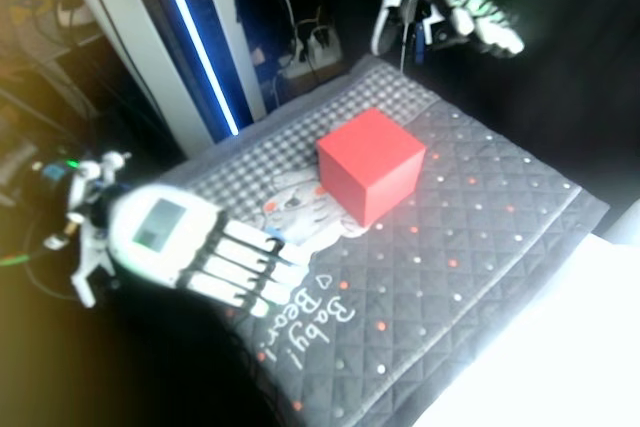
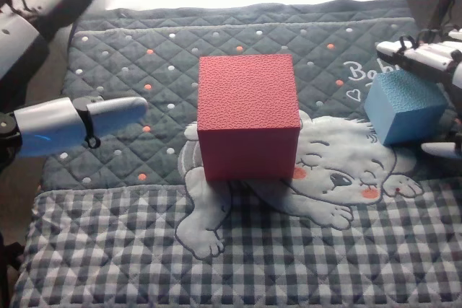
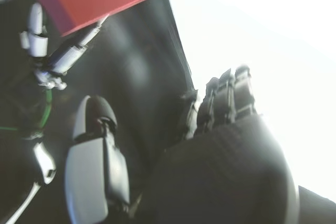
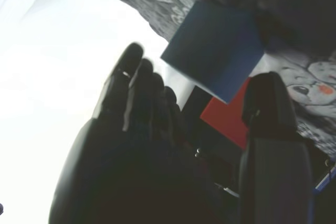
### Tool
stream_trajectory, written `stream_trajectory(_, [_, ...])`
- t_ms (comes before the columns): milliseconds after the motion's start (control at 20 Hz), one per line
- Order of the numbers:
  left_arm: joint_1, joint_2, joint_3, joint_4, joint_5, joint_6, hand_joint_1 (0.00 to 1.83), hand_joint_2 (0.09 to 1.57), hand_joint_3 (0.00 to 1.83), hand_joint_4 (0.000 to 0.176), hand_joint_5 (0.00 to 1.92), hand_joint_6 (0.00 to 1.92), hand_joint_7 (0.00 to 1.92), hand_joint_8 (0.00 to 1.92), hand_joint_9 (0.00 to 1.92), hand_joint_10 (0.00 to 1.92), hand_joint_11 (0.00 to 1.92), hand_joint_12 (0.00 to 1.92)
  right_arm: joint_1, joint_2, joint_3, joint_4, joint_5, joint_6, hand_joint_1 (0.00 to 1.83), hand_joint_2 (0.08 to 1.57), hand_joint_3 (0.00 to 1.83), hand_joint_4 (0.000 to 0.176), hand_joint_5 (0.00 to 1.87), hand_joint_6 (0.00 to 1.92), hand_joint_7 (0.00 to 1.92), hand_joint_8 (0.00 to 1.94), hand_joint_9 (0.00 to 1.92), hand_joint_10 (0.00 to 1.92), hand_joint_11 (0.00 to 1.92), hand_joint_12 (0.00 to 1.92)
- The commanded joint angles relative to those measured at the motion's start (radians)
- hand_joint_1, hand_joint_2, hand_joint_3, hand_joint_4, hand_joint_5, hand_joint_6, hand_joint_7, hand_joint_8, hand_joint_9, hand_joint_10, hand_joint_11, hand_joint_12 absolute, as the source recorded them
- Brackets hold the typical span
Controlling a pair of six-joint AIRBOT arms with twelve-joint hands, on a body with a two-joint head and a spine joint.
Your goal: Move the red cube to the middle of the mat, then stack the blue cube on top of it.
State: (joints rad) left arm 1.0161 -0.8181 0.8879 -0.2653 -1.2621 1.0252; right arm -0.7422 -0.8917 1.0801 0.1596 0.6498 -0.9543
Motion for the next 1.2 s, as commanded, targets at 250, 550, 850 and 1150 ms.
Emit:
stream_trajectory(250, [0.022,0.008,-0.001,-0.005,-0.172,-0.003,0.61,1.07,0.01,0.054,0.0,0.0,0.0,0.0,0.0,0.0,0.0,0.0,0.047,-0.034,0.033,-0.001,0.066,0.001,1.3,1.02,0.66,0.0,0.67,1.91,0.62,1.81,0.83,1.91,0.8,1.92])
stream_trajectory(550, [0.037,0.007,-0.001,-0.018,-0.184,-0.003,0.64,1.08,0.01,0.065,0.0,0.0,0.0,0.0,0.0,0.0,0.0,0.0,0.122,0.029,-0.022,-0.111,0.067,0.001,1.49,0.91,0.66,0.0,0.9,1.92,0.93,1.94,0.98,1.92,0.87,1.92])
stream_trajectory(850, [0.043,0.006,0.0,-0.031,-0.183,-0.003,0.68,1.06,0.0,0.139,0.0,0.0,0.0,0.0,0.0,0.0,0.0,0.0,0.268,0.06,-0.025,-0.306,0.037,0.163,1.12,0.91,0.96,0.01,0.66,1.88,0.73,1.88,0.97,1.92,0.99,1.92])
stream_trajectory(1150, [0.044,-0.001,0.009,-0.045,-0.183,-0.003,0.71,1.07,0.0,0.089,0.0,0.0,0.0,0.0,0.0,0.0,0.0,0.0,0.499,0.006,-0.021,-0.497,-0.025,0.214,1.27,1.18,0.41,0.0,0.01,0.3,0.54,1.82,0.77,1.92,0.89,1.92])
